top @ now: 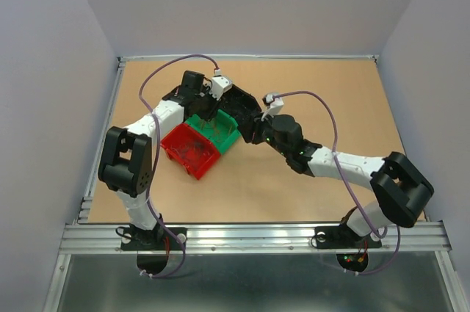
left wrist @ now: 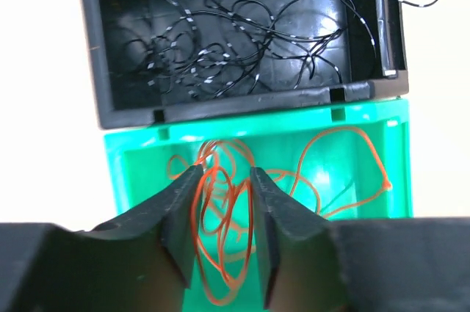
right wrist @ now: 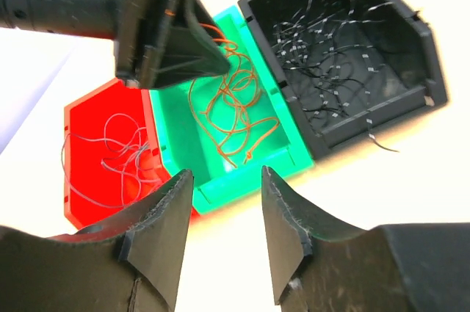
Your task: Untangle the cables
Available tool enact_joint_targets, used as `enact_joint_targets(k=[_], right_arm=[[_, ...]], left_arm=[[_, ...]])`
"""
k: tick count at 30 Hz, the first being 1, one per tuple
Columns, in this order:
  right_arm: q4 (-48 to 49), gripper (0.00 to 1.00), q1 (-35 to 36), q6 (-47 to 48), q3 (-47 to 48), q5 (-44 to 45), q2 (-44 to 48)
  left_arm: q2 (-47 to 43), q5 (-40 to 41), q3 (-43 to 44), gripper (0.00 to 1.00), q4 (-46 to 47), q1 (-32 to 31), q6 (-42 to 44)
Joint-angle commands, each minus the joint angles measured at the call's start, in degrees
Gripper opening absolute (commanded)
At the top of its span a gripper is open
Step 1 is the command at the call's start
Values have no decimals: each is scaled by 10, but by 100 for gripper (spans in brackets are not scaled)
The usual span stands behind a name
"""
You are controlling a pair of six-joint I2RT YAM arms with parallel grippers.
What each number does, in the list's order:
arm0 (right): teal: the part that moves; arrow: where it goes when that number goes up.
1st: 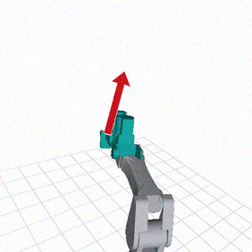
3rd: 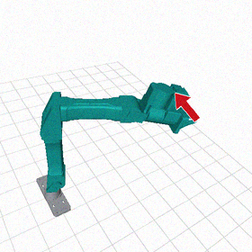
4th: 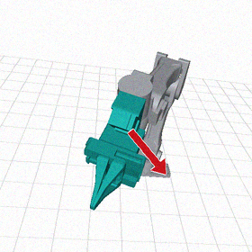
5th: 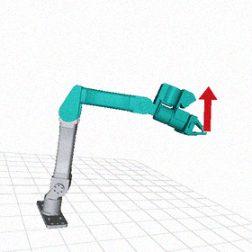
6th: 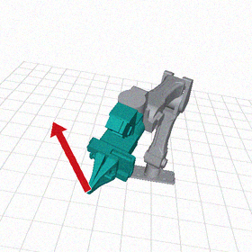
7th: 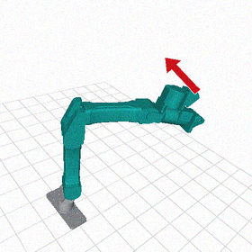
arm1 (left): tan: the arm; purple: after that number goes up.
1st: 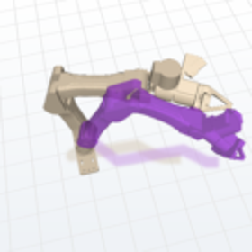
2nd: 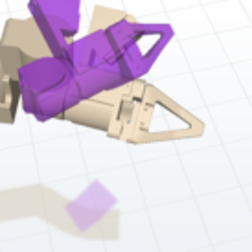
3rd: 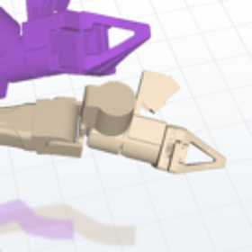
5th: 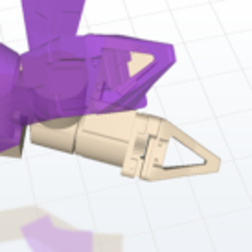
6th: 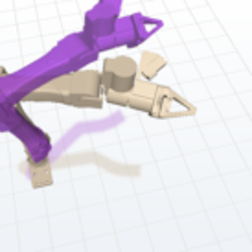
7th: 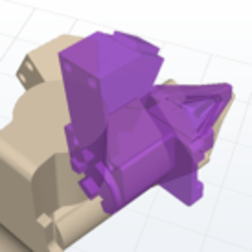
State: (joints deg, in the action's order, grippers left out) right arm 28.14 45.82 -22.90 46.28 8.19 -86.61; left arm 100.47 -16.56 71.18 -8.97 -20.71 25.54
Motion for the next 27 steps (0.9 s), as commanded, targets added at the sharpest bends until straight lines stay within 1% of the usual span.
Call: enact_joint_targets(k=[1,5,6,8,9,11,12,14,16,20,24,26,27], right_arm=[[41,48,1,4,-44,25,67],[41,52,1,6,-73,37,109],[41,55,1,5,-79,38,122],[40,60,1,7,-95,47,133],[39,67,1,9,-99,51,140],[38,71,1,13,-113,61,157],[37,71,1,13,-116,65,163],[34,71,1,15,-124,75,180],[28,71,1,17,-131,80,189],[19,71,1,19,-143,86,206],[19,71,1,15,-152,92,215],[19,71,1,15,-155,94,217],[18,70,1,13,-156,96,217]], left_arm=[[-50,19,7,48,-33,2,10],[-75,16,11,58,-39,3,11],[-83,16,15,64,-45,3,12],[-91,14,21,70,-50,3,13],[-99,12,24,74,-50,4,15],[-109,6,26,80,-52,5,15],[-116,0,27,82,-53,5,16],[-123,1,28,82,-58,8,14],[-134,4,27,79,-58,11,14],[-142,22,19,79,-47,29,8],[-128,35,9,78,-34,43,-3],[-113,41,5,73,-26,43,-8],[-90,42,7,70,-23,43,-11]])
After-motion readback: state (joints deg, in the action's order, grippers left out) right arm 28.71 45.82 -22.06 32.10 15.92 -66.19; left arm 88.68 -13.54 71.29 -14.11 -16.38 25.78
